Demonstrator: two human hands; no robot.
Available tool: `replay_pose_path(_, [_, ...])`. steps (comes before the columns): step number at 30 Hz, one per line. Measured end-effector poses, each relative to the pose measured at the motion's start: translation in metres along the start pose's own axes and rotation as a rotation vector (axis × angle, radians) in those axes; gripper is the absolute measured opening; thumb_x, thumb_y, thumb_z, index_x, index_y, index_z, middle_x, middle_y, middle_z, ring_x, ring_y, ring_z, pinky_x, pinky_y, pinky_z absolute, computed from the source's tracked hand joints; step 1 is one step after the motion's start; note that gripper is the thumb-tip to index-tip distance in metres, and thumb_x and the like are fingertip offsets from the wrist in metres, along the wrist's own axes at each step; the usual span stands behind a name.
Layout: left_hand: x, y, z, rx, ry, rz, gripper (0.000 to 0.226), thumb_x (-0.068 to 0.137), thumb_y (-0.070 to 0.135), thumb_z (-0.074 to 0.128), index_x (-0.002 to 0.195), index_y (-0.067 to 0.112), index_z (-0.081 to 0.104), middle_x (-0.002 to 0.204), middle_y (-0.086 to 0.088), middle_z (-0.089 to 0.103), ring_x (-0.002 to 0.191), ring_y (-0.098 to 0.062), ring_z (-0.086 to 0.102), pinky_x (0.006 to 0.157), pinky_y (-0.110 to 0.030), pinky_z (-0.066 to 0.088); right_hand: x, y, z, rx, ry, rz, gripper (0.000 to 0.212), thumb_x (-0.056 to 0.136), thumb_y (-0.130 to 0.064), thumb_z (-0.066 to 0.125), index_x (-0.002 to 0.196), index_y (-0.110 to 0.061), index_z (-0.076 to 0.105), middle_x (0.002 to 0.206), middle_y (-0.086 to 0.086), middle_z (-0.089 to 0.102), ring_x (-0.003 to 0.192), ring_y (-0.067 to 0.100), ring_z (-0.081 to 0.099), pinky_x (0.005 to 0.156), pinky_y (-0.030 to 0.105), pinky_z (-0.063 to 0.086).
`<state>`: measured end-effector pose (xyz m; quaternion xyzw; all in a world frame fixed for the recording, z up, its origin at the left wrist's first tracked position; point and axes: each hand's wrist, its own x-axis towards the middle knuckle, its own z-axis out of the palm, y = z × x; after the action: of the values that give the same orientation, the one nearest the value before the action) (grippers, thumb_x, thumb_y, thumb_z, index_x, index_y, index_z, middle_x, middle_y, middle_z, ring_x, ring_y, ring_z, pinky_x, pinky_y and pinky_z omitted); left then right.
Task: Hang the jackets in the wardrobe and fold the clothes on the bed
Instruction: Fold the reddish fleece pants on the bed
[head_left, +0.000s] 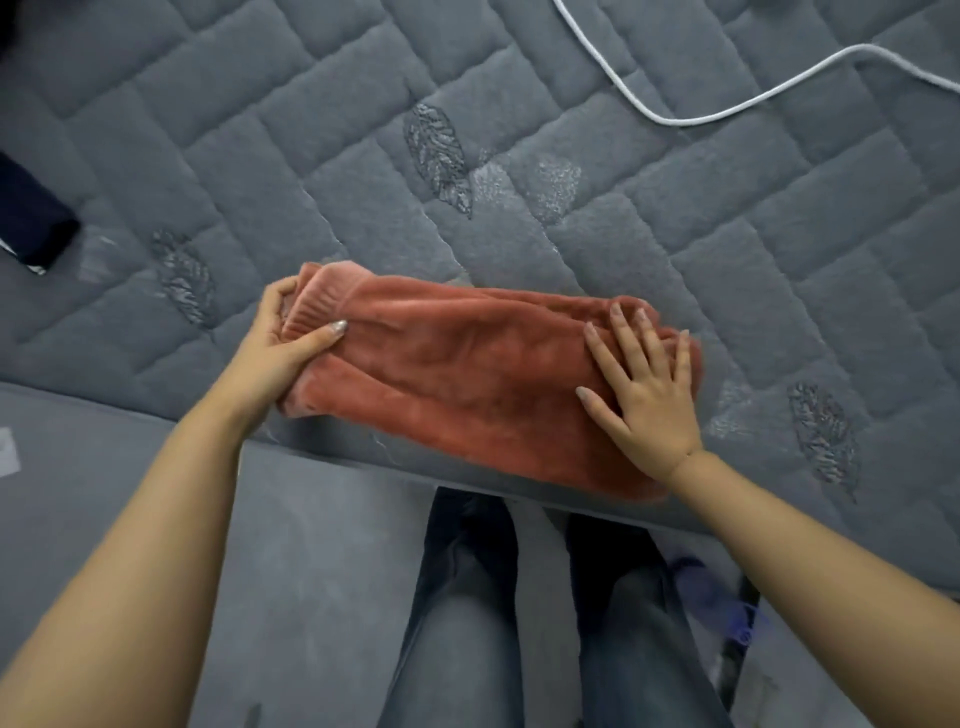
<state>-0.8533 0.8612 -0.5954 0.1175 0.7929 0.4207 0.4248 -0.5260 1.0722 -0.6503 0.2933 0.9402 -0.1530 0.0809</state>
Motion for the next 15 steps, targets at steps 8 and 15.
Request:
replay_pose_path(8, [0.011,-0.034,0.024,0.611,0.337,-0.019,0.068,0.088,0.026,0.068,0.146,0.018,0.034,0.142,-0.008,0.047,0.129,-0.028,0.046,0.109,-0.047,0.028,0.038,-0.029,0.017,-0.191,-0.129,0.182,0.063,0.096,-0.055,0.015,0.154,-0.031,0.019,0.16,0.003,0.023,0.147,0.025,0.02,0.116,0.06,0.003])
replay_pose_path(15, [-0.011,-0.018,0.1,0.943,0.332,0.565,0.052,0.09,0.028,0.061,0.14,0.028,0.047,0.152,-0.009,0.039,0.142,-0.025,0.03,0.116,-0.048,0.014,0.037,-0.023,0.009,-0.115,-0.102,0.098,0.065,0.096,-0.055,0.02,0.153,-0.024,0.026,0.158,0.004,0.03,0.144,0.026,0.028,0.115,0.054,0.015])
